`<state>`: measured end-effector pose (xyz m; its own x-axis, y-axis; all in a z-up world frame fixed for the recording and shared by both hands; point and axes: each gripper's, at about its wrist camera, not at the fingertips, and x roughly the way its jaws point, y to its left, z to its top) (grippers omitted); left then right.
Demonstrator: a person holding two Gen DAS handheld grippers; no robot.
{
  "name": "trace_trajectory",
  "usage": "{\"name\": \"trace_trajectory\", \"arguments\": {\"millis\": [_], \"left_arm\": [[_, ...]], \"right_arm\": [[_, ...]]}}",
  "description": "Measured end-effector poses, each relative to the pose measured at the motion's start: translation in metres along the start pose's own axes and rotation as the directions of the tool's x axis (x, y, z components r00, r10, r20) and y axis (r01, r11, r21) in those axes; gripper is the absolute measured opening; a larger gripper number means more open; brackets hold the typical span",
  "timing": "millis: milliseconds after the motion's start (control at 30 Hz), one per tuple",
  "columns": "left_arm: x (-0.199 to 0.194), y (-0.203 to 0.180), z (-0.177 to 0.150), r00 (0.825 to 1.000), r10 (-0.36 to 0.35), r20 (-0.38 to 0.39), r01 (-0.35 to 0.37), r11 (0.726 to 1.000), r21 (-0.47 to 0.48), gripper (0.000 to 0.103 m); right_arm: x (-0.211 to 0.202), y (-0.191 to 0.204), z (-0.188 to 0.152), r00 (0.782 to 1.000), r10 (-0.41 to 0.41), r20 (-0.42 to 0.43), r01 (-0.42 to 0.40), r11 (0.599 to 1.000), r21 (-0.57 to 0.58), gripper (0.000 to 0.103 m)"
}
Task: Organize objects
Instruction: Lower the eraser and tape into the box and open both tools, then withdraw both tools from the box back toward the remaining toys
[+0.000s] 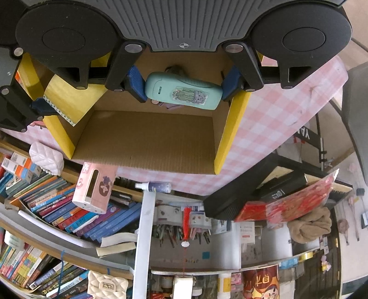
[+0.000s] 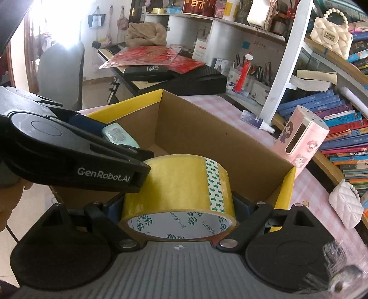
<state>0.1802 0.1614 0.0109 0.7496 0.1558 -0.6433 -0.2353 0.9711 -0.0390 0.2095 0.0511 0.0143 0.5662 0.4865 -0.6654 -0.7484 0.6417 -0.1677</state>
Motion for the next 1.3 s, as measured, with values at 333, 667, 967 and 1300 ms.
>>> {"name": "trace_trajectory", "arguments": {"millis": [333,667,967,1300], "left_arm": [[-0.025,0.004,-0.002,0.996,-0.017,0.083,0.018,1.0,-0.008,0.08],[-0.071,0.018,-0.012,0.985,-0.019,0.17,0.031,0.997,-0.069,0.087],[-0.093,0.033,-0.035,0.985,0.004,0.171,0.014,0.995,-0.102,0.088],[-0.116,0.043,-0.061,0.986,0.057,0.158,-0.041,0.994,-0.1,0.088]], "right_arm": [[-0.012,0.003,-0.003,0.999,-0.029,0.04,0.028,0.999,0.033,0.095],[-0.048,0.014,-0.006,0.987,-0.103,0.12,0.095,0.993,0.072,0.097],[-0.079,0.02,-0.022,0.97,-0.203,0.133,0.18,0.969,0.168,0.098],[-0.104,0.035,-0.039,0.949,-0.296,0.113,0.262,0.934,0.242,0.098]]}}
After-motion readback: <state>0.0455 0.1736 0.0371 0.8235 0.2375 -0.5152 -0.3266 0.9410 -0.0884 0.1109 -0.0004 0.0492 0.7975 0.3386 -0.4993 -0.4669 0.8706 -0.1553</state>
